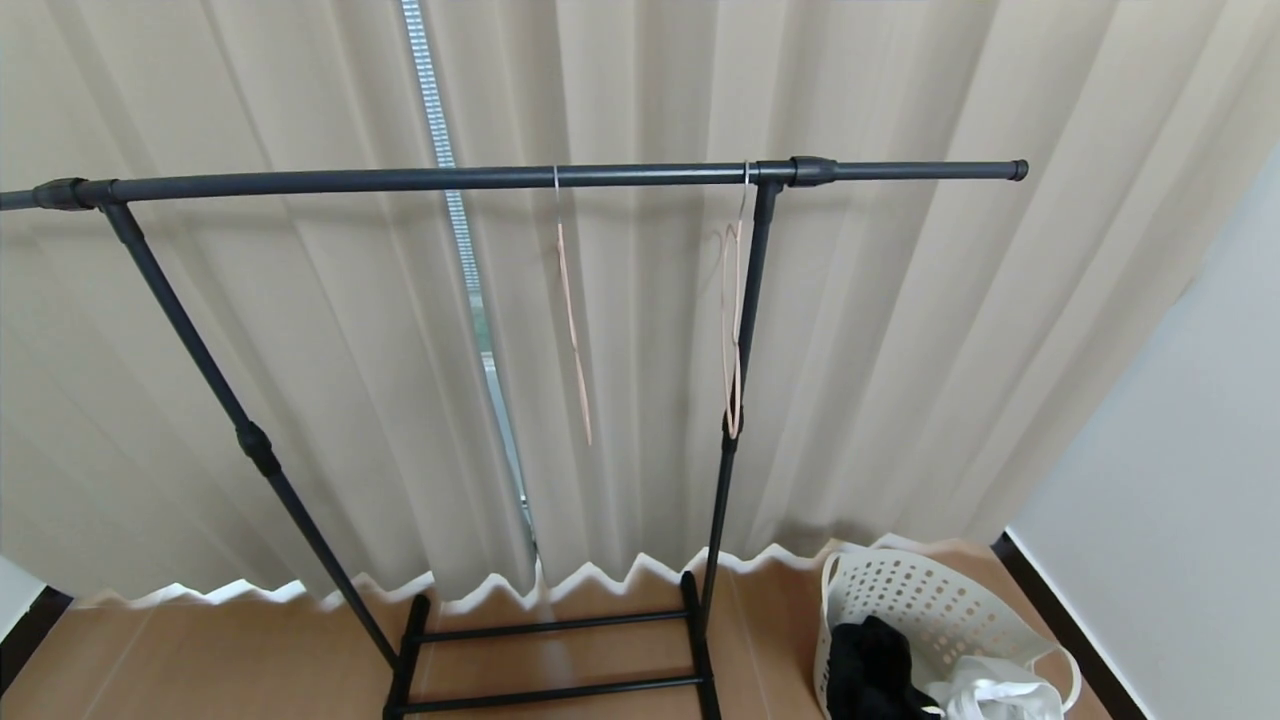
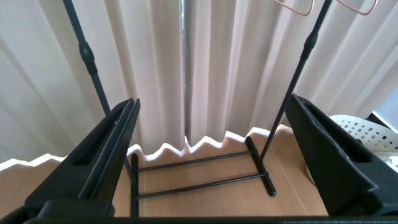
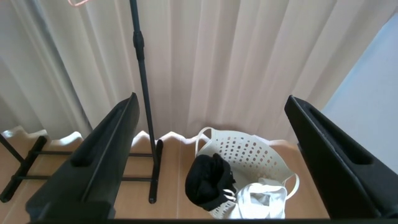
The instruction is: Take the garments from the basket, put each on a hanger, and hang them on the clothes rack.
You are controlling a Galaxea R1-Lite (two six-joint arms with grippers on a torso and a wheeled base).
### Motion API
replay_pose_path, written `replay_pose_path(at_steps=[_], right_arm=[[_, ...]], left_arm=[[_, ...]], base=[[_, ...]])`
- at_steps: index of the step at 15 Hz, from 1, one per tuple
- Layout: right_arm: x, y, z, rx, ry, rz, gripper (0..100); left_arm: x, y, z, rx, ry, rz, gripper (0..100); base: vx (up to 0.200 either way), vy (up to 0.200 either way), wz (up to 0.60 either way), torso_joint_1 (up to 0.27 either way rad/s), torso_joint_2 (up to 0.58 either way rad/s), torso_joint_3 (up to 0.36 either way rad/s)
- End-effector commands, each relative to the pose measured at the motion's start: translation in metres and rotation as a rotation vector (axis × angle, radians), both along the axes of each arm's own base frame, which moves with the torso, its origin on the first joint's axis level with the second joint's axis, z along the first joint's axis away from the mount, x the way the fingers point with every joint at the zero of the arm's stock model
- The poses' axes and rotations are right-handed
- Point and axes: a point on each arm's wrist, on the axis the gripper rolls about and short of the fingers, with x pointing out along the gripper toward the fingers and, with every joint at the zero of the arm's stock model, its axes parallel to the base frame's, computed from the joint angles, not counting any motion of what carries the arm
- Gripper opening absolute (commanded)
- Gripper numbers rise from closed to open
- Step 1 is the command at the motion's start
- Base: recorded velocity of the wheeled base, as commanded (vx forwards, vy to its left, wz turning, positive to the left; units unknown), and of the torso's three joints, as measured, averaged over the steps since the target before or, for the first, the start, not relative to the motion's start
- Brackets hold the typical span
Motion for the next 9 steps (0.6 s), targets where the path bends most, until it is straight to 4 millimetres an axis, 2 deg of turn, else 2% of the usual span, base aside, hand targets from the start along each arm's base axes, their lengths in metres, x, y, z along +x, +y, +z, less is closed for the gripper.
replay_pose_path(at_steps=[1,4,9], right_arm=[[0.0001,0.0,-0.0001,0.0,0.002,0.0,100],[0.0001,0.0,-0.0001,0.0,0.002,0.0,100],[0.0001,0.0,-0.0001,0.0,0.002,0.0,100]], left_arm=[[0.0001,0.0,0.0,0.0,0.001,0.0,100],[0.0001,0.0,0.0,0.0,0.001,0.0,100],[0.0001,0.0,0.0,0.0,0.001,0.0,100]], base=[[0.0,0.0,0.0,-0.168,0.39,0.217],[0.0,0.0,0.0,-0.177,0.43,0.248],[0.0,0.0,0.0,-0.218,0.54,0.329]])
